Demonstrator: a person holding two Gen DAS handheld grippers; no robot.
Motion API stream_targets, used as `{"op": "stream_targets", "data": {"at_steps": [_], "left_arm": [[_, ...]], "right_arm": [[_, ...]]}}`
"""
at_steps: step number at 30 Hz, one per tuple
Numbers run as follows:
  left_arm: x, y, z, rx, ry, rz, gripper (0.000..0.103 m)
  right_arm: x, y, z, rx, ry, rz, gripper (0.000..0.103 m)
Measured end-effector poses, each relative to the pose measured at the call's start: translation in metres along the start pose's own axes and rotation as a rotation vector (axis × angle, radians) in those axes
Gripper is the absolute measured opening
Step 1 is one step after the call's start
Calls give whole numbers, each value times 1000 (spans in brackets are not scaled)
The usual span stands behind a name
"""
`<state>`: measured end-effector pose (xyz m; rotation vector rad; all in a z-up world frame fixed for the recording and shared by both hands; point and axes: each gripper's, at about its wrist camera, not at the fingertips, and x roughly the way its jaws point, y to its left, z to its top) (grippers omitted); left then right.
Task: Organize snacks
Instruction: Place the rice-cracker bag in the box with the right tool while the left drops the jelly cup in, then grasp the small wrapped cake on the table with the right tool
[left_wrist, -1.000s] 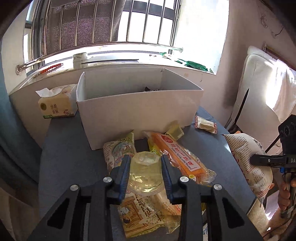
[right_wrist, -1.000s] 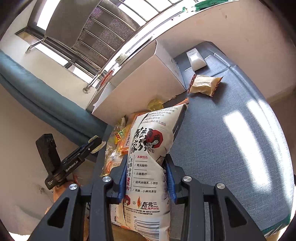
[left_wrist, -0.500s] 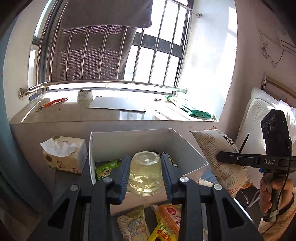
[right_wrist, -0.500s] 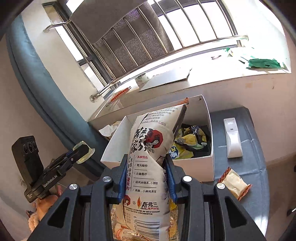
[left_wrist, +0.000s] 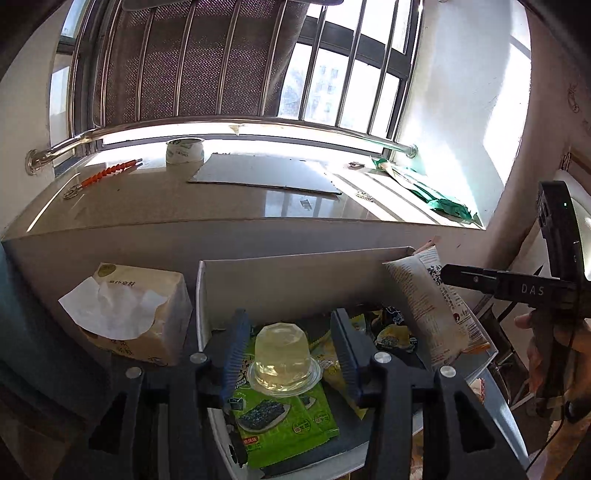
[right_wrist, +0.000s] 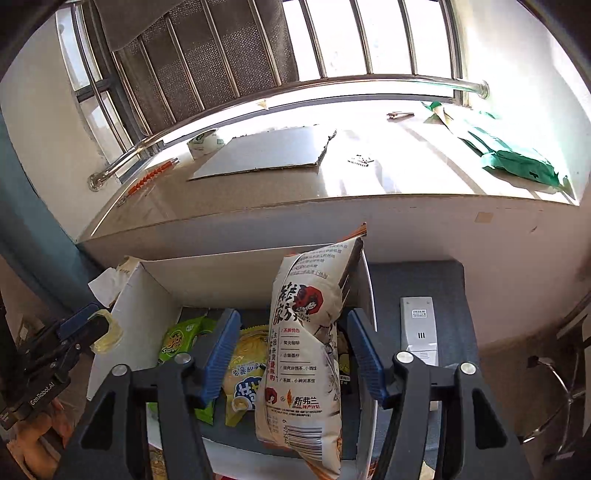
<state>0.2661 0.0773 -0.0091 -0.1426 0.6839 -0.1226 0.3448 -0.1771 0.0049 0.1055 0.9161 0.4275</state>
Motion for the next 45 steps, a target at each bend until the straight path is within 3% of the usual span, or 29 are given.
{"op": "stream_targets", "data": {"at_steps": [1,4,11,14,19,22,27,32,35,45], "left_arm": [[-2,0,-3,-1,-7,10,97],[-17,0,-9,-5,-44,-13,103],[-75,-14,-24,-6,-113,-61,103],[-104,-27,-42,5,-134,-68,103],[-144,-57,-87,46,-156,-45,103],[-158,-74,-121,44,-141,-14,103],[-169,-94,-181,-11,-89,-31,103],[-177,-103,-211,-57,-86,-75,103],[-178,-106,-213,-45,-103,-85,103],[-184,-99,-216,-39,-145,-55,103]], "right_arm": [[-2,-3,-2,16,-8,16,103],[-16,-1,-9,2,-63,-18,103],[-77,22,-46,-104,-160,24,103],[-108,29,-80,-127,-212,76,103],[-145,34,-143,-116,-225,146,103],[-158,32,-182,-97,-211,147,103],[-171,19,-237,-61,-190,87,103],[-175,3,-274,-80,-169,31,103],[-166,-12,-285,-68,-147,-8,103],[-145,-33,-281,-19,-122,-21,103]]}}
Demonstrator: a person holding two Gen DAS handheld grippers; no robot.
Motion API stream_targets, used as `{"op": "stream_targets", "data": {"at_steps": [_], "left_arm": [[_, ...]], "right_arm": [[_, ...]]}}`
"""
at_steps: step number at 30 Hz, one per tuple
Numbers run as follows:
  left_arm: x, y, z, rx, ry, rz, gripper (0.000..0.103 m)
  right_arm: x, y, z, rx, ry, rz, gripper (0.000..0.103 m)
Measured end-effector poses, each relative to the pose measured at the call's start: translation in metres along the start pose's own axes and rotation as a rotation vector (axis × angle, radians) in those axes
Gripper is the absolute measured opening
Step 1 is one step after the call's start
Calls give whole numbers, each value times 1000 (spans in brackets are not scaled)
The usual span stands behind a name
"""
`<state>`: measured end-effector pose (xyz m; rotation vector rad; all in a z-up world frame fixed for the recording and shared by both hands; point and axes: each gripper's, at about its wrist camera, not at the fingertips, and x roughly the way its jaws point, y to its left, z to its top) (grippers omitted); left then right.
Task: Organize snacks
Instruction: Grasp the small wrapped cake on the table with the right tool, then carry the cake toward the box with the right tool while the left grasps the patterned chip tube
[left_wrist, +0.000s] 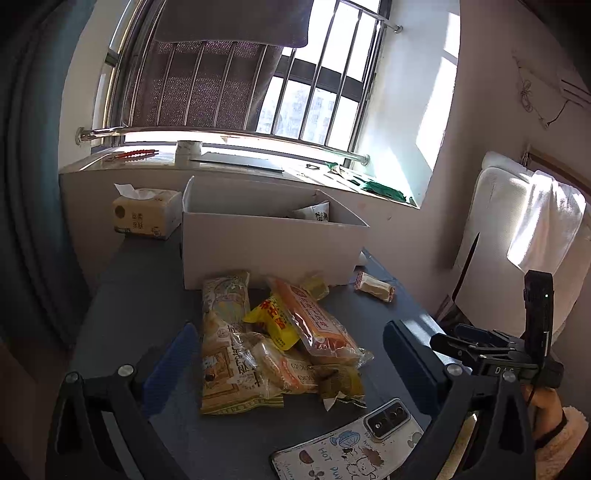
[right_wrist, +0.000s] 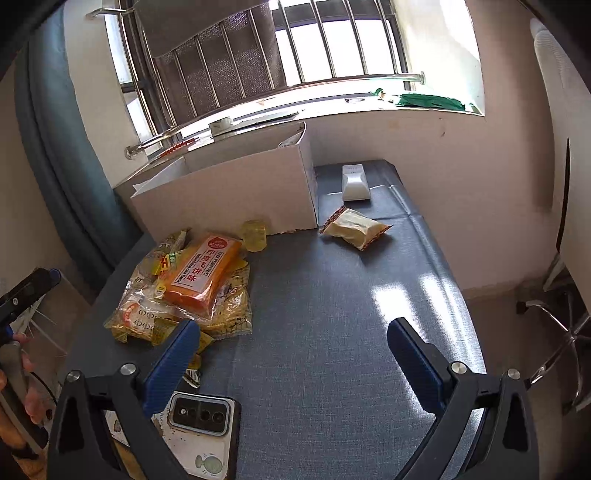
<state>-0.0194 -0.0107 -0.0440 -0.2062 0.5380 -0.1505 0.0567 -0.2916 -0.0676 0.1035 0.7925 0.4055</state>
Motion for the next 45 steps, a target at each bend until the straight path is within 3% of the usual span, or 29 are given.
{"op": "stream_targets", "data": {"at_steps": [4,7,14,21,29,31,32,33,34,35,40,45], "left_arm": [[3,5,-4,-4,11,-4,103],[7,9,-9,-14,29,-11,103],[9,19,-15,-34,41,-12,103],[12,35,-20,-108,60,-21,103],[12,41,-24,-111,60,-3,103],[13,42,-25,-109,66,1,103],[14,42,-25,-108,68,1,103],[15,42,-25,-107,71,2,103],[16,42,-25,-108,74,4,103],[17,42,-26,-109,78,6,103],[18,43,-27,-109,83,15,103],[20,46,-28,-106,91,28,103]], "right_arm": [[12,-1,11,-33,12,-16,103],[30,-3,29,-110,11,-84,103],[100,-17,75,-204,136,-222,103],[158,-25,104,-228,225,-222,103],[181,-38,104,-173,306,-196,103],[183,-42,101,-164,325,-195,96],[183,-43,99,-170,323,-203,85],[179,-42,98,-167,316,-159,57],[174,-41,99,-174,305,-147,35],[171,-39,99,-187,311,-170,23],[155,-26,88,-222,323,-129,20],[116,-8,82,-202,251,-73,20]]}}
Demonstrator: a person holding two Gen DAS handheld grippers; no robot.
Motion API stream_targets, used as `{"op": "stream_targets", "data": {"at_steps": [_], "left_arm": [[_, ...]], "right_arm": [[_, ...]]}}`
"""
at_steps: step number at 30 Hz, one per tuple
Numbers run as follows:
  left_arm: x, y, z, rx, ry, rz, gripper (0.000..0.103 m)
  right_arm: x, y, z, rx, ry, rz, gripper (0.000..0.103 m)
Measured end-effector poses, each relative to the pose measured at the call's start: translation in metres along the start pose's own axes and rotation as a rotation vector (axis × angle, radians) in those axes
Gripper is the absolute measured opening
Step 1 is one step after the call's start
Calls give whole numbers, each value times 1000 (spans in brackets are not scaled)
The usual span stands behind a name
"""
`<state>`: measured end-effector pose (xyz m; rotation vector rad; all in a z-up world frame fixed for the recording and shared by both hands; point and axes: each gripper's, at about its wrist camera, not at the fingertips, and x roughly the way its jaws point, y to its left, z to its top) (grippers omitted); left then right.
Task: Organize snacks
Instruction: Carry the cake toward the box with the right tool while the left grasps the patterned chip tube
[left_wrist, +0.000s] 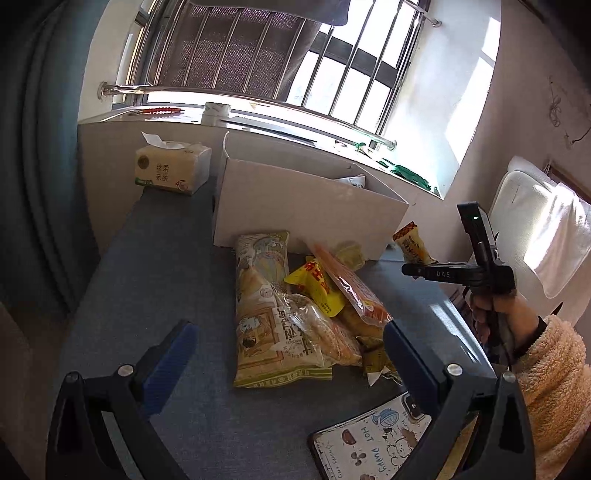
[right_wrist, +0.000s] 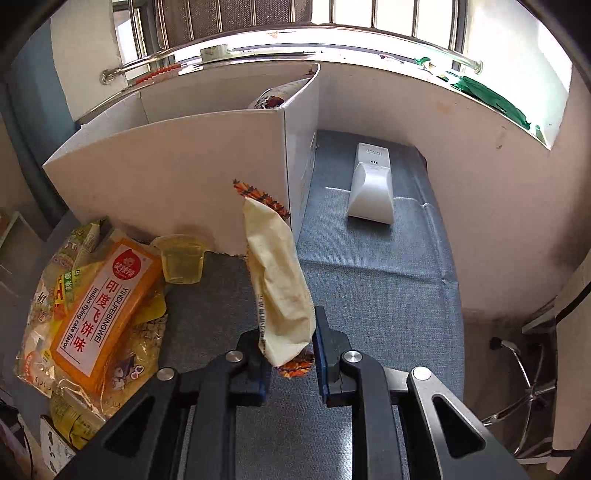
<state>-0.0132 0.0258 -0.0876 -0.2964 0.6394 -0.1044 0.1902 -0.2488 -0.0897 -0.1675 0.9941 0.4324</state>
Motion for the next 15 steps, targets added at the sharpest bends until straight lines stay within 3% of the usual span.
{"op": "stream_targets", "data": {"at_steps": [6,10,15], "left_arm": [[12,9,8,-7,21,10,103],[32,15,26,-4,65,20,103],[88,28,46,-27,231,42,103]], "right_arm": [[-64,31,-31,6,-118,128,20],[-84,45,-56,60,-145,182,20],[-87,45,-86,117,-147,208,20]]}}
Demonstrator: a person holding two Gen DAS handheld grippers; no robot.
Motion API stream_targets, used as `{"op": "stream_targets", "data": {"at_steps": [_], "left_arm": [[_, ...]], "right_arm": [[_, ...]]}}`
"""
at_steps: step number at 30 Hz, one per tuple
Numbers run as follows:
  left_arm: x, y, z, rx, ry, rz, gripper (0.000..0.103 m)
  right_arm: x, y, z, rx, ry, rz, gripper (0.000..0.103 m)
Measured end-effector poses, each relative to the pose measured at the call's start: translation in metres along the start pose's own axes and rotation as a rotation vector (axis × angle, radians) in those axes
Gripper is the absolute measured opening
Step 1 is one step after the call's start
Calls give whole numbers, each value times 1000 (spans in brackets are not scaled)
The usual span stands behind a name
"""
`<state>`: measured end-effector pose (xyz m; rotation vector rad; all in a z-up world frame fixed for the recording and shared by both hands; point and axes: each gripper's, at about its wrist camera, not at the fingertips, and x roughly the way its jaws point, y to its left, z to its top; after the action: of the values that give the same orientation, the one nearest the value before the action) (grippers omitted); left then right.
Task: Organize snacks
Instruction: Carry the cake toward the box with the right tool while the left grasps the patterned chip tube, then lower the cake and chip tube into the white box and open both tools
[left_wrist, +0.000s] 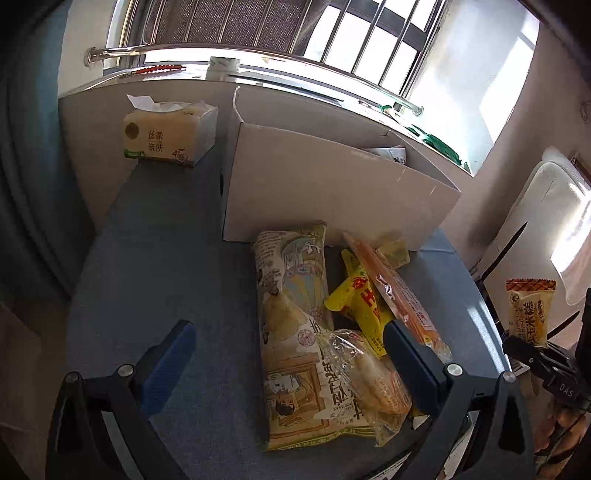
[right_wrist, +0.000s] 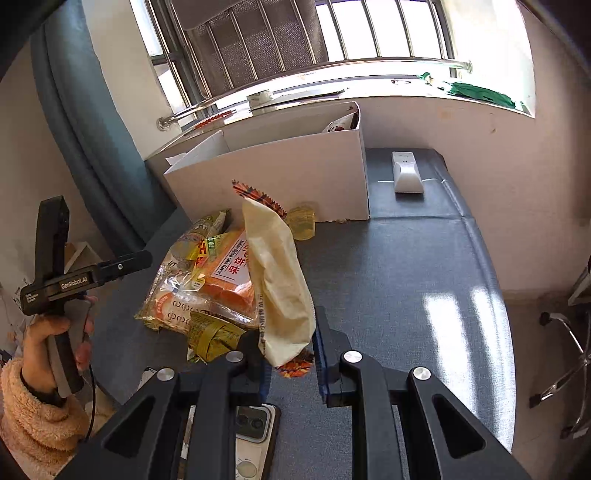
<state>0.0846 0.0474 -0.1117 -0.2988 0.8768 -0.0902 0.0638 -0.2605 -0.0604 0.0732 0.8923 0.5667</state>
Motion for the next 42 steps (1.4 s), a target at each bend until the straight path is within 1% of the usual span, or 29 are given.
{"op": "stream_targets", "data": {"at_steps": [1,3,4,5,6,7,8,9,10,12,13,16,21,23,25,28,31,34,35,36,38,42], "left_arm": [[11,3,4,-13,30,2,103],[35,8,10,-32,105,33,102],[45,9,13,-27,123,47,103],[51,6,15,1,127,59,102],[56,0,15,58,125,83,99],[59,-7,15,110,123,105,89],[61,-14,14,156,121,126,82],[62,-21,13,193,119,142,61],[62,-25,12,212,123,144,49],[57,-27,10,226,122,109,39],[52,-25,9,221,108,101,35],[37,-14,7,207,69,120,33],[-5,9,10,176,-16,95,32],[-25,8,14,184,-60,99,32],[-44,1,21,201,-113,87,32],[-61,-5,41,199,-167,33,32],[-69,-14,73,189,-208,-8,32],[-66,-28,114,173,-238,-64,32],[-63,-32,129,169,-242,-78,32],[-58,-36,145,168,-244,-83,32],[-43,-42,177,165,-237,-68,32],[-2,-46,226,174,-224,-56,33]], "right_arm": [[-2,-1,-5,15,-3,6,20],[-3,-2,-13,28,4,24,20],[-2,-2,-15,29,11,23,20],[-2,-3,-17,29,15,15,20],[-1,-3,-18,25,20,9,20],[-1,-4,-19,26,20,9,20],[0,-5,-19,35,19,14,20],[2,-6,-19,40,24,24,20],[3,-5,-19,40,28,25,20],[6,-1,-20,29,31,21,20],[6,1,-20,20,30,29,20],[7,9,-20,-6,29,37,20],[13,14,-11,11,19,81,20],[15,17,-5,20,6,103,20],[15,22,4,7,-6,111,20],[15,29,27,-23,-33,120,20],[19,32,59,-44,-57,130,20],[28,31,102,-36,-80,143,20],[32,31,119,-28,-85,128,20],[36,31,135,-23,-91,116,20],[47,30,167,-9,-100,117,20],[84,26,218,23,-71,73,20]]}}
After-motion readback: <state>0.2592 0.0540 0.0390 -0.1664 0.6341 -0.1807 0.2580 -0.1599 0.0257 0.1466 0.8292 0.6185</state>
